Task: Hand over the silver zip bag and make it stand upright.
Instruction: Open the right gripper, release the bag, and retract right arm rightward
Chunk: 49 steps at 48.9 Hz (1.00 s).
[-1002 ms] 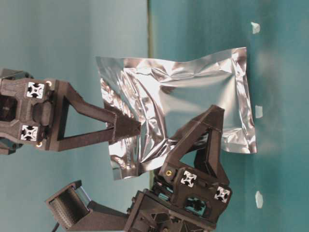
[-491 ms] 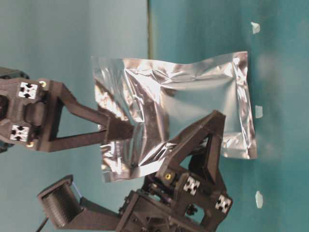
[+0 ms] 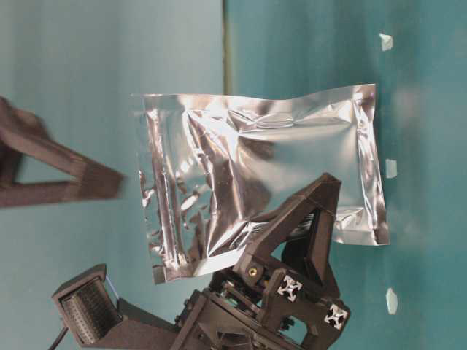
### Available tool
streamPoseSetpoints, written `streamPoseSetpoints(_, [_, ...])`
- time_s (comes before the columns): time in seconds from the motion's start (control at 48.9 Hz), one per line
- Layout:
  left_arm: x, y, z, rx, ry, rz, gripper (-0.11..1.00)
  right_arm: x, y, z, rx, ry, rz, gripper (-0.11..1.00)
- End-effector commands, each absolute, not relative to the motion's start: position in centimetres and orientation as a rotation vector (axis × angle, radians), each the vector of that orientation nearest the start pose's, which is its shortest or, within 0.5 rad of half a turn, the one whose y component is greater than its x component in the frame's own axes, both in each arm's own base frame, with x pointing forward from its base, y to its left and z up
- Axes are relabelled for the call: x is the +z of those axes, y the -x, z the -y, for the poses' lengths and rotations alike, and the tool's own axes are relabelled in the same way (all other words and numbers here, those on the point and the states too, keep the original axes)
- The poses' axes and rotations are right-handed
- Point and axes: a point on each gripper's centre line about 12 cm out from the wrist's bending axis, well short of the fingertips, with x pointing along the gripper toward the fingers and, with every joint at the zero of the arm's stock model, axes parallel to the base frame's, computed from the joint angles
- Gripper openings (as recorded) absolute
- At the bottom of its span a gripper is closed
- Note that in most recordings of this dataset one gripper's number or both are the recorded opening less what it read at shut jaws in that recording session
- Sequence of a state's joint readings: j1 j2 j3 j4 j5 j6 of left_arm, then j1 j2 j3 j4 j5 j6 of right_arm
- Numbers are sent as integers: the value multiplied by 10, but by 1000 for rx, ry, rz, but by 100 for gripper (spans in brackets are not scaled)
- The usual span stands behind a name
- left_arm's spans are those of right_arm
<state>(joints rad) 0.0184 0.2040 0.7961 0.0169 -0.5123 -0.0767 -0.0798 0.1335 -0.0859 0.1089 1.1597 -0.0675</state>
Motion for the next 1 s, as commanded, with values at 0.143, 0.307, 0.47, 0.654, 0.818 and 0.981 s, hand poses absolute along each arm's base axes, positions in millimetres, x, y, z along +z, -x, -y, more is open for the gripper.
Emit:
streamPoseSetpoints(0.143, [111,-388,-6,16,37,-478,24,328,-411,24,0,-71,-1109,91])
streamPoseSetpoints(0.307, [118,-387,-8,16,11,-486,24,336,-393,27,-38,-72,-1045,91])
streamPoseSetpoints(0.47, [124,-391,-12,23,7,-479,22,328,-377,26,-64,-104,-986,91])
streamPoseSetpoints(0.654, [124,-394,-12,23,5,-497,22,321,-362,26,-91,-145,-920,91])
streamPoseSetpoints(0.818, [121,-391,-12,23,5,-509,22,317,-340,24,-106,-176,-853,91])
streamPoseSetpoints(0.981, [122,-392,-11,21,4,-506,22,319,-320,21,-111,-198,-753,91])
